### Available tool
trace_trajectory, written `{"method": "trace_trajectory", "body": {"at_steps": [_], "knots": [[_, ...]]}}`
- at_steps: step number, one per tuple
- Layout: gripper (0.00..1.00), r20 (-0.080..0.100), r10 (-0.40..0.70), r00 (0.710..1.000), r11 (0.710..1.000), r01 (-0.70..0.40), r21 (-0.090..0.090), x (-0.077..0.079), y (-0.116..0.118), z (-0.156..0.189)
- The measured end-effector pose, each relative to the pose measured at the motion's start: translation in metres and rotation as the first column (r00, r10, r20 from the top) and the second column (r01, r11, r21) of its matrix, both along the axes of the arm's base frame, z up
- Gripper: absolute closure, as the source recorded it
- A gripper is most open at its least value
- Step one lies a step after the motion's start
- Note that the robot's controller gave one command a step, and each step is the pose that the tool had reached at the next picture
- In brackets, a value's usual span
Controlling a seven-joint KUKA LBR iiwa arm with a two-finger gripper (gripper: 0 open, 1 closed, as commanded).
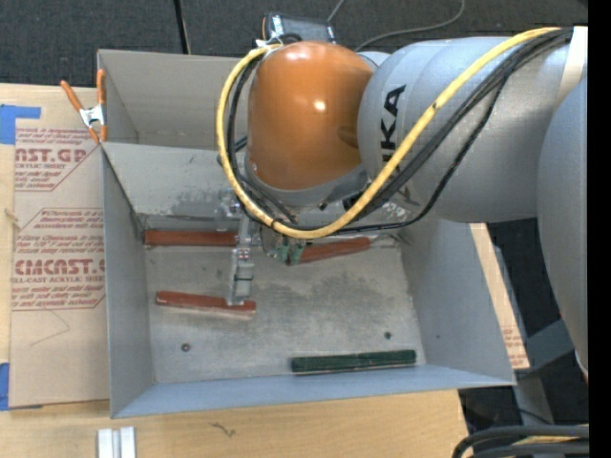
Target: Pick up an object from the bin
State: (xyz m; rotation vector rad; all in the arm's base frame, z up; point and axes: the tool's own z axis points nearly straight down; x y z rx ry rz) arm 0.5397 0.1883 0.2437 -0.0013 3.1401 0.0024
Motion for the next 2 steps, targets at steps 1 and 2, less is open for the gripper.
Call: {"method": "trace_trajectory", "body": {"at_steps": [1, 2], "knots": [[0.00, -0.010, 0.018, 1.000, 1.000, -0.018, -0.003, -0.0261, -0.0147, -0.1439], [1.00, -0.002, 0.016, 1.000, 1.000, -0.016, 0.000, -0.0234, -0.0145, -0.1393]]}}
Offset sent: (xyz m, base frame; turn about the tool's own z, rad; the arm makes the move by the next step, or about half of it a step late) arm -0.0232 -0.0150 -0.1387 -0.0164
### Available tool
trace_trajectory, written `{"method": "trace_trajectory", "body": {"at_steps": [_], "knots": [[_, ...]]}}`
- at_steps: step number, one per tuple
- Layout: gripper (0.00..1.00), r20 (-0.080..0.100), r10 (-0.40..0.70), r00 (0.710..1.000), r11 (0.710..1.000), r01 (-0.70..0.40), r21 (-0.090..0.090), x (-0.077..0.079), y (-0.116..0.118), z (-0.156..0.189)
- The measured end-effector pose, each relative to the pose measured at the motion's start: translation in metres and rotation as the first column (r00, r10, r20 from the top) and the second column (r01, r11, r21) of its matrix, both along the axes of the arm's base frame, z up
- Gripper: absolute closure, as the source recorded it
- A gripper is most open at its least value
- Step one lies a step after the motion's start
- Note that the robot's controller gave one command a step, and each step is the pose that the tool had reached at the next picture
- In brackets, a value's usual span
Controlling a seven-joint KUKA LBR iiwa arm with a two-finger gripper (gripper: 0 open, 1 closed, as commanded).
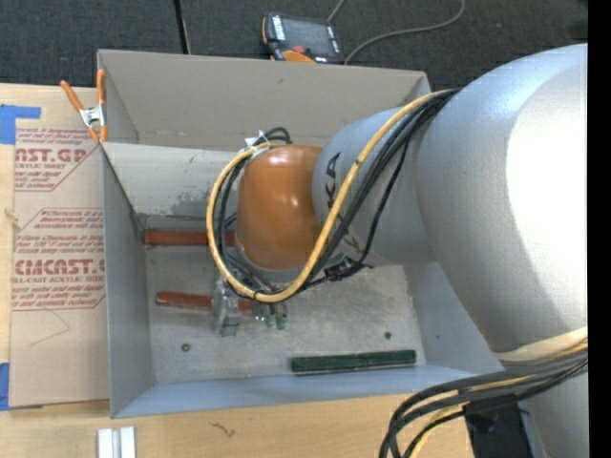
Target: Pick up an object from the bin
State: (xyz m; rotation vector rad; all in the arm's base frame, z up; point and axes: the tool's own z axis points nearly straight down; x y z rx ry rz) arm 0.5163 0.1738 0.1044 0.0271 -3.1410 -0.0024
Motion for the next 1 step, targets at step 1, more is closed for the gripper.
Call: {"method": "trace_trajectory", "body": {"at_steps": [1], "knots": [[0.00, 0.000, 0.000, 1.000, 1.000, 0.000, 0.000, 0.0000, -0.0001, 0.0000]]}}
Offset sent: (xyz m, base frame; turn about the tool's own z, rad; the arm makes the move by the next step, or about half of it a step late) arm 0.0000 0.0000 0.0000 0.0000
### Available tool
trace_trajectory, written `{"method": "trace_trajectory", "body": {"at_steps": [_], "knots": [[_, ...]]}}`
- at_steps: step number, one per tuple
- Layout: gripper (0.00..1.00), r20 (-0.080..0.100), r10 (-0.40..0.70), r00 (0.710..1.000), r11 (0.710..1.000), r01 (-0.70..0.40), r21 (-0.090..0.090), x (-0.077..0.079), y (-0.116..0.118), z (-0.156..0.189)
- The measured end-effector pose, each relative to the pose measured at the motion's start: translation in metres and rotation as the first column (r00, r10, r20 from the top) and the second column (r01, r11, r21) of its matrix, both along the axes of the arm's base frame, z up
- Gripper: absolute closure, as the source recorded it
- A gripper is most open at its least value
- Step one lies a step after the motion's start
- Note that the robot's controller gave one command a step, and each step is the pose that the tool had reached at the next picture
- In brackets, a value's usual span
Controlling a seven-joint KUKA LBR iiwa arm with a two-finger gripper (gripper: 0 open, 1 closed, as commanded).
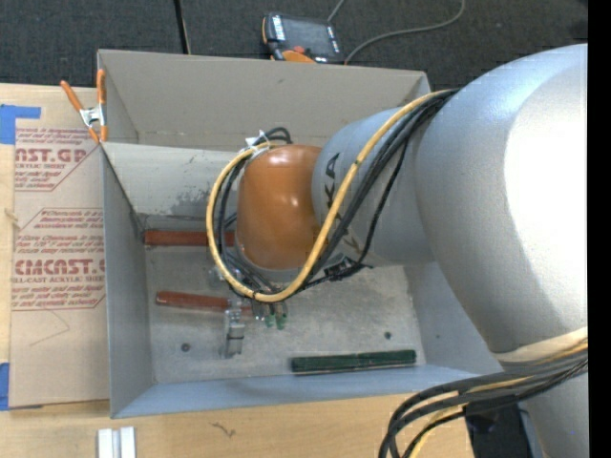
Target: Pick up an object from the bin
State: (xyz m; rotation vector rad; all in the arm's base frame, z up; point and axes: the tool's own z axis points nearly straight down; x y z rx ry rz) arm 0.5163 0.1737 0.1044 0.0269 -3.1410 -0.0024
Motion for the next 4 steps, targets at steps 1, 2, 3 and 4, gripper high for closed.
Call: {"method": "trace_trajectory", "body": {"at_steps": [1, 2, 3, 4], "knots": [[0.00, 0.005, -0.028, 1.000, 1.000, 0.028, 0.002, 0.066, 0.010, -0.036], [1.00, 0.001, -0.029, 1.000, 1.000, 0.029, 0.002, 0.065, 0.010, -0.034], [1.00, 0.011, 0.046, 0.999, 0.999, -0.046, 0.002, 0.062, 0.025, 0.093], [1.00, 0.012, 0.088, 0.996, 0.996, -0.088, -0.001, 0.065, -0.024, 0.192]]}}
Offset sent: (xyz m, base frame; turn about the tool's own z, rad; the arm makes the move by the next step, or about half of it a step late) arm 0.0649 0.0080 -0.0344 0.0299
